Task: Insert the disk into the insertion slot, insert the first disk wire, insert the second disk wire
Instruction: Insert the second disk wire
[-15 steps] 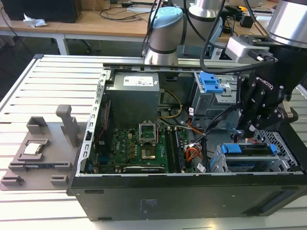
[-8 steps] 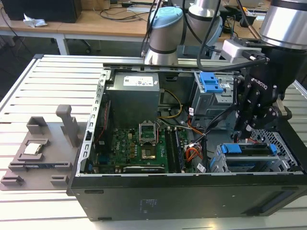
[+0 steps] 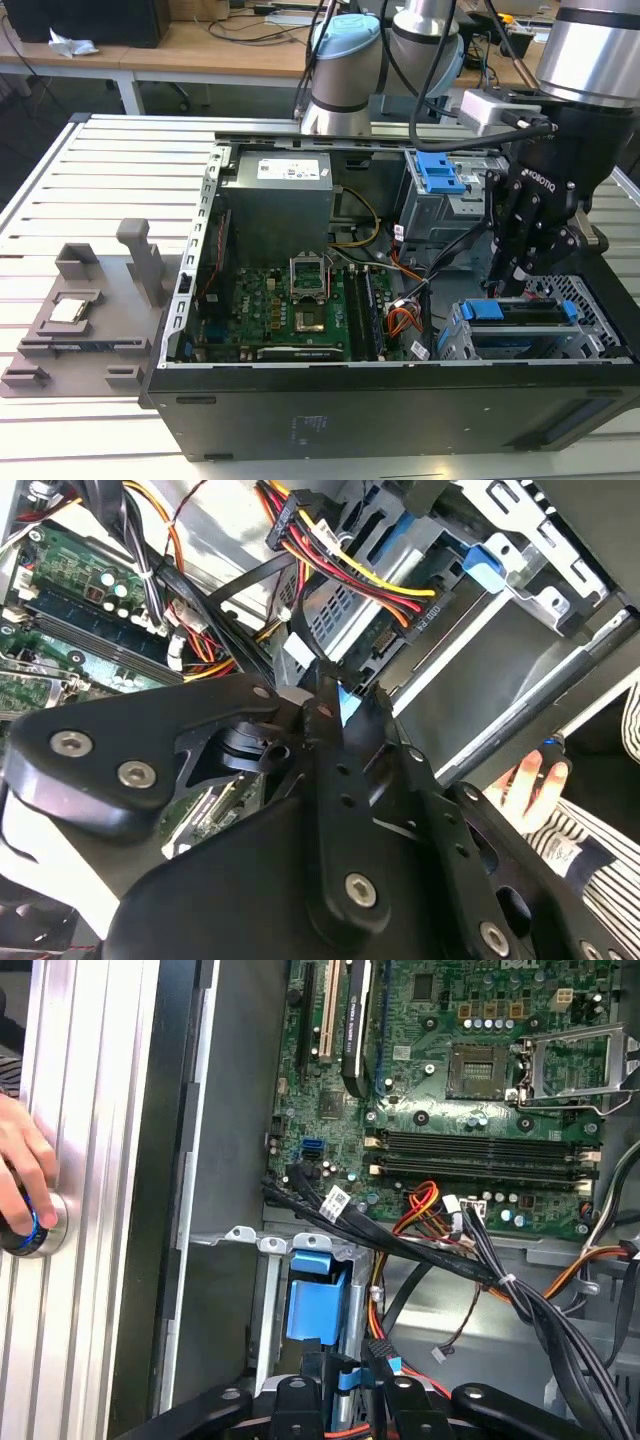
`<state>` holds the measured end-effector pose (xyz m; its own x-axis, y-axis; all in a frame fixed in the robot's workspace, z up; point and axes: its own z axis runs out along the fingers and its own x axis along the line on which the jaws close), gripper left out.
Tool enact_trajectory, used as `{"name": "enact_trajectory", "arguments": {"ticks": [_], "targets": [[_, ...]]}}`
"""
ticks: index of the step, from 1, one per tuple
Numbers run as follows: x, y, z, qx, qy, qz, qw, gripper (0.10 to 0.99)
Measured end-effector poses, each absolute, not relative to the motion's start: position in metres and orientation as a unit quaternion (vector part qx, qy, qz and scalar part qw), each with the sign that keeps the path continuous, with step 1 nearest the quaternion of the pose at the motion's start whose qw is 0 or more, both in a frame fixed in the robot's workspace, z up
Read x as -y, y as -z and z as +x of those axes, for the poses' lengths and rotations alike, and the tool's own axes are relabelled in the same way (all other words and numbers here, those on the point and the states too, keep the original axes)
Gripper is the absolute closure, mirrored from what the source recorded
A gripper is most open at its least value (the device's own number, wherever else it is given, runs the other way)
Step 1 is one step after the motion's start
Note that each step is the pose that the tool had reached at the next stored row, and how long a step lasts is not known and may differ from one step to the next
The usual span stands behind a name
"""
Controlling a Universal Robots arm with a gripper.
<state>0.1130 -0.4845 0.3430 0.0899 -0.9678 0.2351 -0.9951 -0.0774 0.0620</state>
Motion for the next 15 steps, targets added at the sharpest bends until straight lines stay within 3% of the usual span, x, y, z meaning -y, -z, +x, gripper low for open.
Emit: {"name": "enact_trajectory", "arguments": {"ticks": [2,4,15], "targets": [[0.4845,-0.343,0.113,0.671,-0.066,0.731,0.104,0.804],[0.4845,-0.343,0.113,0.671,-0.067,0.731,0.104,0.937],[0.4914,-0.3444,0.1213,0.671,-0.064,0.731,0.101,0.937]]}}
